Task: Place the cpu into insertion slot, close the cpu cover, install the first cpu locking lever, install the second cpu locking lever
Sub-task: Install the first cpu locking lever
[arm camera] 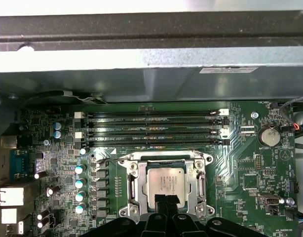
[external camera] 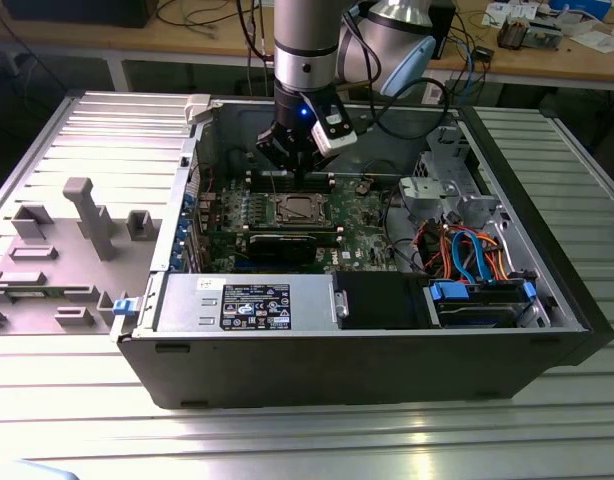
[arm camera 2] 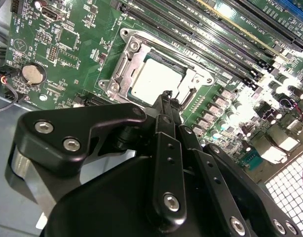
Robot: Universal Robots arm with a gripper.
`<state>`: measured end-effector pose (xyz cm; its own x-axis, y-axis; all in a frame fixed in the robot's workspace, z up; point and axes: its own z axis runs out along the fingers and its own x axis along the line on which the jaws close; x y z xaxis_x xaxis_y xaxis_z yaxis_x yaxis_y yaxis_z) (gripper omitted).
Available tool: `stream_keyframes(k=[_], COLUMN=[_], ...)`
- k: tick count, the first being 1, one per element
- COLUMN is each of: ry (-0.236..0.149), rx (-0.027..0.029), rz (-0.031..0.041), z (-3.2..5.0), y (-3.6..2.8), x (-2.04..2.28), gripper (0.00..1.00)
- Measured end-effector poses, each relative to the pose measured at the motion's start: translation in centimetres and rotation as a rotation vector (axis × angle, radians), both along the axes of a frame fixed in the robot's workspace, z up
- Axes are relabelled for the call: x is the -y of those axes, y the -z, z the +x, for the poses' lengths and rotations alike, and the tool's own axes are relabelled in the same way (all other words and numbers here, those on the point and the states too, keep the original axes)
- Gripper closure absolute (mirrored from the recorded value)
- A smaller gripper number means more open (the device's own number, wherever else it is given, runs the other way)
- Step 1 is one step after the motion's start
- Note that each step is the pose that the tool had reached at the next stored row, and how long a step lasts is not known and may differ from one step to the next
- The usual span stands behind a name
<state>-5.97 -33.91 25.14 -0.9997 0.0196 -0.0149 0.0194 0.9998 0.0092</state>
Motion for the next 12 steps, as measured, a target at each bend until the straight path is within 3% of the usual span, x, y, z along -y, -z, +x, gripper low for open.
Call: stream_keyframes(k=[12], ry=[0.000], rx=[0.0000], rz=[0.0001], z=[-0.96], y=[0.00], x=[0.00], gripper=[0.89])
